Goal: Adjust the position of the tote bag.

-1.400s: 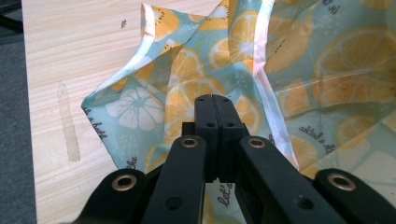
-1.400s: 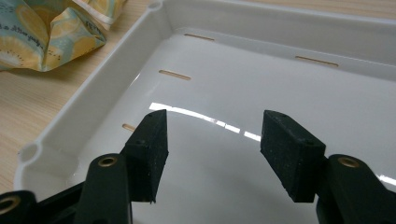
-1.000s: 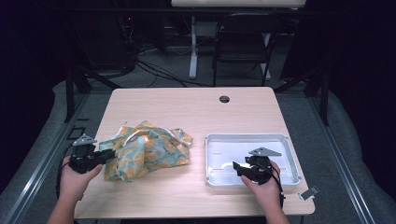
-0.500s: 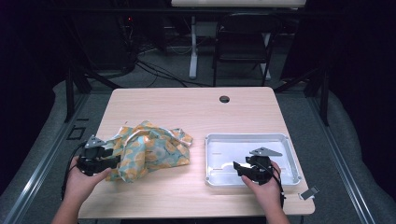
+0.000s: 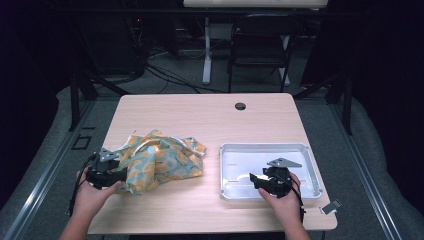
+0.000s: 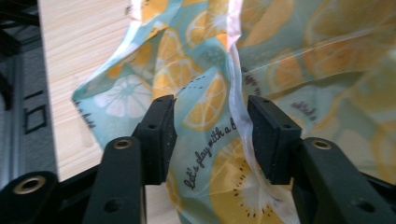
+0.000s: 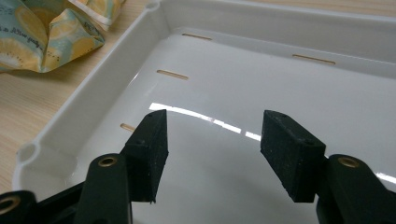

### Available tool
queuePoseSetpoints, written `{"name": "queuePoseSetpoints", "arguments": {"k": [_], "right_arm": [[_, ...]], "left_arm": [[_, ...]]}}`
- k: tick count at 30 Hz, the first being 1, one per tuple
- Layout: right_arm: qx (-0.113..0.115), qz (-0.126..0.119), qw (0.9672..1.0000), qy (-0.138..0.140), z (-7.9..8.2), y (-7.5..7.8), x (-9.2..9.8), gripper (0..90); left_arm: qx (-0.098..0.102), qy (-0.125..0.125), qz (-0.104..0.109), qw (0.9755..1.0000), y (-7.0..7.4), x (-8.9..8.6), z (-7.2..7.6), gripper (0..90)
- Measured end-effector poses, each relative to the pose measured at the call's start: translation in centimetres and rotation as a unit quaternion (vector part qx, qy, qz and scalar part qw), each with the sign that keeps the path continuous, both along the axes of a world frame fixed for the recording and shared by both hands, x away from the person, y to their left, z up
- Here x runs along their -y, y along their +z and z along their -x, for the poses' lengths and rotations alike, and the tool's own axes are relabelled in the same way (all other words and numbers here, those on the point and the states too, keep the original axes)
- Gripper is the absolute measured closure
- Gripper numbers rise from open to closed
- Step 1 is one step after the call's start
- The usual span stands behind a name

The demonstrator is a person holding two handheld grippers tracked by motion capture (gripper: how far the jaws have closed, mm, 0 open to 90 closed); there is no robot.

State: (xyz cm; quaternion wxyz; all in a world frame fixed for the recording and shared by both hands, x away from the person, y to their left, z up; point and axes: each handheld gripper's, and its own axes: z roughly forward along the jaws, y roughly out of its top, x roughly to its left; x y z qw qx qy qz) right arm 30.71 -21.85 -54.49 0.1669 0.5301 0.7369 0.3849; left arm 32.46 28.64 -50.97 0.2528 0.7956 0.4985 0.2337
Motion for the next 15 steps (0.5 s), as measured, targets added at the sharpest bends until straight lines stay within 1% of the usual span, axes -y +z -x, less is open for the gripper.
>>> {"name": "queuePoseSetpoints", "arguments": {"k": [1, 2, 6, 7, 8, 11, 12, 13, 15], "right_arm": [[-0.001, 0.002, 1.0, 0.001, 0.0, 0.0, 0.0, 40.8], [-0.001, 0.002, 1.0, 0.001, 0.0, 0.0, 0.0, 40.8], [0.0, 0.001, 1.0, 0.0, 0.0, 0.0, 0.0, 40.8], [-0.001, 0.003, 1.0, 0.001, 0.0, 0.0, 0.0, 40.8], [-0.001, 0.002, 1.0, 0.001, 0.0, 0.0, 0.0, 40.9], [0.0, 0.001, 1.0, -0.001, 0.0, 0.0, -0.1, 40.8], [-0.001, 0.002, 1.0, 0.001, 0.0, 0.0, 0.0, 40.8], [-0.001, 0.001, 1.0, 0.0, 0.0, 0.0, -0.1, 40.8], [-0.001, 0.001, 1.0, 0.001, 0.0, -0.1, -0.1, 40.9]], "left_arm": [[0.003, 0.003, -0.005, 1.0, -0.1, -0.1, 0.0, 54.9], [0.002, 0.006, -0.005, 1.0, -0.2, -0.2, -0.1, 56.1], [0.005, 0.01, -0.006, 0.9999, -0.2, -0.6, -0.1, 69.0], [0.008, 0.008, 0.0, 0.9999, -0.1, -0.8, -0.1, 71.3], [0.011, 0.008, 0.001, 0.9999, 0.0, -0.8, 0.0, 73.6], [0.022, 0.009, 0.01, 0.9997, 0.2, -1.0, 0.0, 80.4], [0.026, 0.009, 0.016, 0.9995, 0.3, -1.1, 0.0, 81.6], [0.027, 0.009, 0.019, 0.9994, 0.4, -1.2, 0.0, 82.5], [0.03, 0.009, 0.035, 0.9989, 0.5, -1.3, 0.0, 86.1]]}}
